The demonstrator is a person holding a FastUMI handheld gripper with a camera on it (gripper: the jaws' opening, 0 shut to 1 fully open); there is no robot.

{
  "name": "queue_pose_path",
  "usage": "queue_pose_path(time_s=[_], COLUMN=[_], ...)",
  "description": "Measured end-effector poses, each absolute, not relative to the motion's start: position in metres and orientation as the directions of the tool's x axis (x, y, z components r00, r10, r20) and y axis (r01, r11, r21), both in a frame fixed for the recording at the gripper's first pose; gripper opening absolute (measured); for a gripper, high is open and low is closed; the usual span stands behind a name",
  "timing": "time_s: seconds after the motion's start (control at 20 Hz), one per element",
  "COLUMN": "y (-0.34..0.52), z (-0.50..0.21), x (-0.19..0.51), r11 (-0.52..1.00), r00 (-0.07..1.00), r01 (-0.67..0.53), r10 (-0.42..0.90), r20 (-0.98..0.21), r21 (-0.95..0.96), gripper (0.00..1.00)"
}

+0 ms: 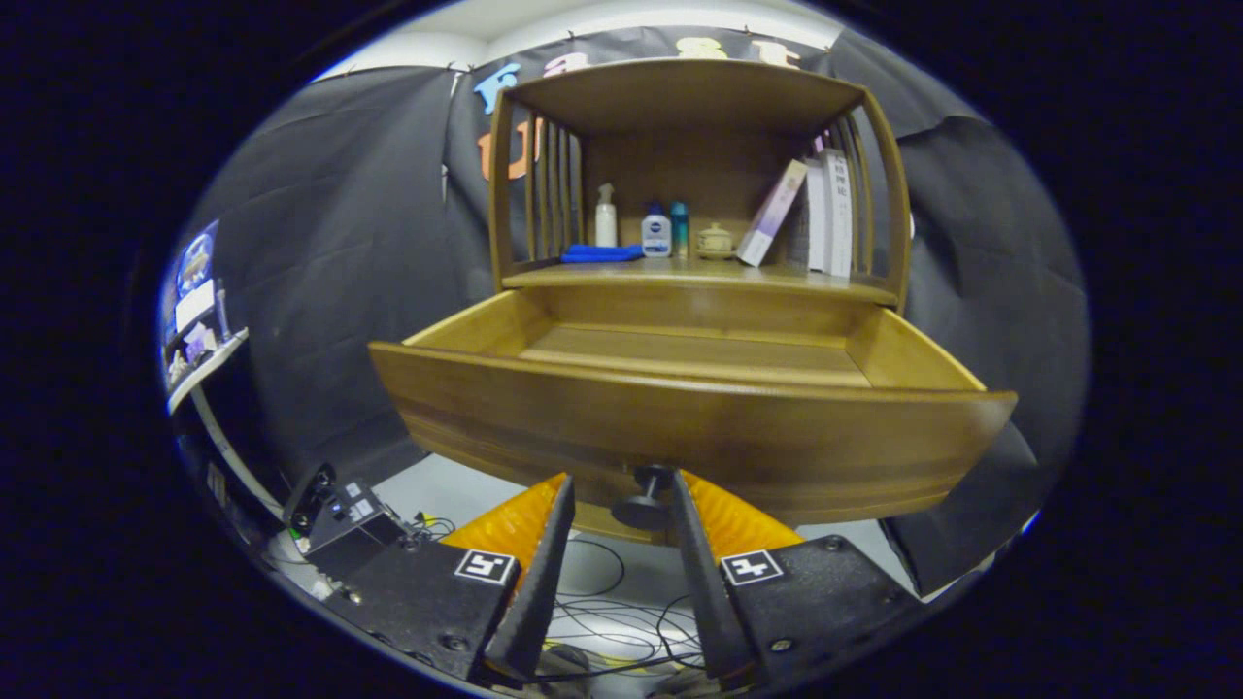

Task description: Pull open the drawer, take out the items inside it, and place them on the countertop above the cabinet.

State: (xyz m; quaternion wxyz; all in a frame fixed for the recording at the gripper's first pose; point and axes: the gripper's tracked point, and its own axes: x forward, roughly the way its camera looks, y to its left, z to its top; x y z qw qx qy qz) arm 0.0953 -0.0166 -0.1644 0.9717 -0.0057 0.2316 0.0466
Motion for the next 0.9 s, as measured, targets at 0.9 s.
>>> queue_pose_path(time_s=[0.9], y=[-0.016], z=[-0.162], x=[0.233], r11=[0.994], r00=[0.581], r01=[-0.057], r10=[0.107], r20=[-0.807], r21=[0.091], gripper=[0.98])
